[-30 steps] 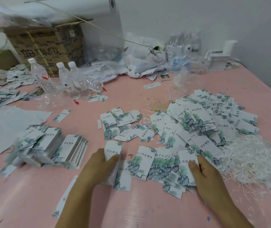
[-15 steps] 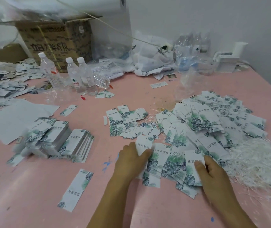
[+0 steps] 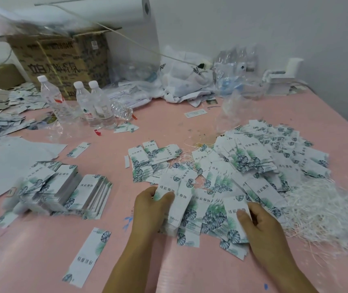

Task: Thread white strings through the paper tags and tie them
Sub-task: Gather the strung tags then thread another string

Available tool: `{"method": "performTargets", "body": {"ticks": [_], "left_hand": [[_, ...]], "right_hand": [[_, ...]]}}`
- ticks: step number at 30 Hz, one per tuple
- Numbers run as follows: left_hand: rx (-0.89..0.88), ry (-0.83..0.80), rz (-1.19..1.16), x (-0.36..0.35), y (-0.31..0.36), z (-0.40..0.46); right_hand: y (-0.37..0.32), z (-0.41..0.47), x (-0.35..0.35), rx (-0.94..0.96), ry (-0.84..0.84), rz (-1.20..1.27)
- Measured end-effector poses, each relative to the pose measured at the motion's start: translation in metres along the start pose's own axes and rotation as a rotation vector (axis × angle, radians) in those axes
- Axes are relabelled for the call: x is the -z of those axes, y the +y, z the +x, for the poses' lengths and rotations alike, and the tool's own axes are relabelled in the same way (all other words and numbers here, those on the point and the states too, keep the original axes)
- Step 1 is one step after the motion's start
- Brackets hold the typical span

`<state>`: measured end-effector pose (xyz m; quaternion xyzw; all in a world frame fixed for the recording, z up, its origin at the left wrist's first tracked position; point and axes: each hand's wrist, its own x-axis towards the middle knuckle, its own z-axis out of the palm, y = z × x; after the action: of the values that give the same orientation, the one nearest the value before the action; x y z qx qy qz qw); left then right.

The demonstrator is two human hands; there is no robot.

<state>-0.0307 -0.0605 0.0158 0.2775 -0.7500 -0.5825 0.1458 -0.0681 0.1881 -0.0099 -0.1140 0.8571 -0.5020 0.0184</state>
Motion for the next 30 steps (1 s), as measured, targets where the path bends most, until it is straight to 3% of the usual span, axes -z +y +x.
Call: {"method": "performTargets", "body": {"ticks": [5,8,10,12,15,19,23,30], "left_hand": [[-0.151,0.115,0.09,0.008,0.017,-0.004],[-0.282,0.198,-0.07,0.005,0.041,-0.026],[-0.291,0.078,-0.223,-0.009,0.054,-0.043],[-0.216,-0.145,-0.329,-0.032,0.057,-0.057],[-0.075,-0.353,-0.435,-0.069,0.045,-0.066],[0.185,-0.406,-0.717,-0.094,0.025,-0.067],[0.293,-0.364,-0.874,-0.097,0.02,-0.068],[0.102,-0.519,-0.719,-0.095,0.016,-0.074]], "right_hand": [[-0.006,0.0,0.001,0.006,-0.004,0.054],[-0.001,0.0,0.001,-0.108,0.002,0.307],[0.005,0.003,0.0,-0.239,0.084,0.489],[0.008,0.006,0.001,-0.316,0.132,0.657],[0.005,0.009,0.008,-0.22,0.029,0.802],[0.01,0.011,0.017,-0.16,0.185,0.748],[0.013,0.01,0.024,-0.164,0.251,0.712],[-0.012,-0.006,0.014,0.038,0.294,0.521]]}}
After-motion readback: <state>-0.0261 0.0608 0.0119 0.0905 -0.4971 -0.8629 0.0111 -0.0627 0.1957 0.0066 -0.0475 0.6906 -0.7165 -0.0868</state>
